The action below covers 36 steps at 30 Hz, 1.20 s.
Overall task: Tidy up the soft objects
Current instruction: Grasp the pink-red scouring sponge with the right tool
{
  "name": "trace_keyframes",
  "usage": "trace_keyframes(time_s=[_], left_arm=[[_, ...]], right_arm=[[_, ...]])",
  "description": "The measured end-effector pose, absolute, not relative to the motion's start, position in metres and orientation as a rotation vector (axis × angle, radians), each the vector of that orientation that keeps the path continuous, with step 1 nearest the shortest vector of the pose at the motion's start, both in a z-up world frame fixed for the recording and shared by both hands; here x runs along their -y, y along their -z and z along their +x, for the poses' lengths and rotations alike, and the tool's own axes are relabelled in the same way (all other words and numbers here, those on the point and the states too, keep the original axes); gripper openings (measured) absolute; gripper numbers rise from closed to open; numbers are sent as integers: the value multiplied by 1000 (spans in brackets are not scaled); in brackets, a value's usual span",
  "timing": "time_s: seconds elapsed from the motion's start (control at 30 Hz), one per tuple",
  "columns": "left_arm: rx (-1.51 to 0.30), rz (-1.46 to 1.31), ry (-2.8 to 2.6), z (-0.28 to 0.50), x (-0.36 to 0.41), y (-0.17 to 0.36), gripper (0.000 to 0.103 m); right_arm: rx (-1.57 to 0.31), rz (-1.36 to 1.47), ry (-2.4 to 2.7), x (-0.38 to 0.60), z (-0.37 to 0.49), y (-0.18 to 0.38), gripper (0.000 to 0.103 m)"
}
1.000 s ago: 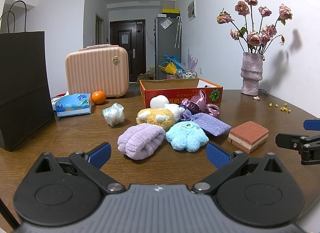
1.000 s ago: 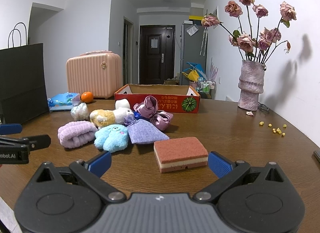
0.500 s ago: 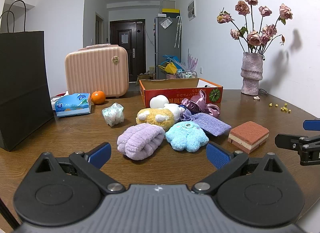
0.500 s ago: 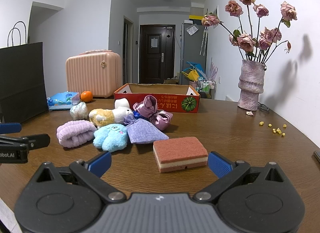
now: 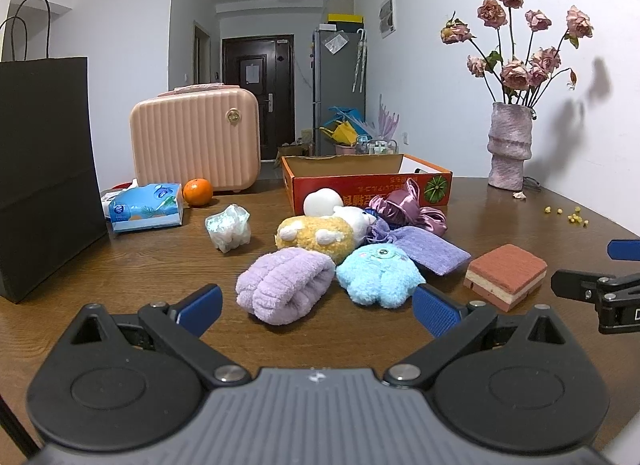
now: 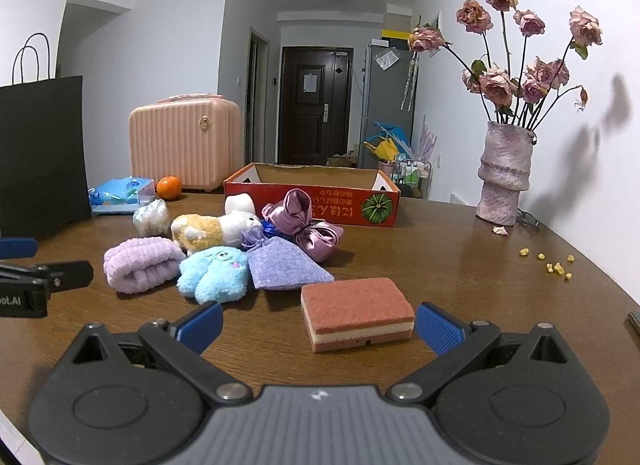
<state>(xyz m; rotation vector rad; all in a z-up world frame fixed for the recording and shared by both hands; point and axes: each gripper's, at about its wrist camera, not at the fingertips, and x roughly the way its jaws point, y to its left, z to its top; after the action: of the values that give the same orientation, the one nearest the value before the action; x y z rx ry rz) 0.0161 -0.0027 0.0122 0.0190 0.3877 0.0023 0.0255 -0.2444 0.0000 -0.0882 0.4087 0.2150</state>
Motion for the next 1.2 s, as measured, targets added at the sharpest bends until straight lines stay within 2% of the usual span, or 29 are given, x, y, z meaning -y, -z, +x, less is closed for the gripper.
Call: trace_keyframes(time_s=[0.4, 1.2], left_arm=[[-418, 14, -5, 44, -1, -1, 103], [-483, 13, -29, 76, 2, 12, 103]], right_arm=[[-456, -118, -215, 240, 57, 10, 103], [-649, -191, -207, 246, 174, 49, 103]])
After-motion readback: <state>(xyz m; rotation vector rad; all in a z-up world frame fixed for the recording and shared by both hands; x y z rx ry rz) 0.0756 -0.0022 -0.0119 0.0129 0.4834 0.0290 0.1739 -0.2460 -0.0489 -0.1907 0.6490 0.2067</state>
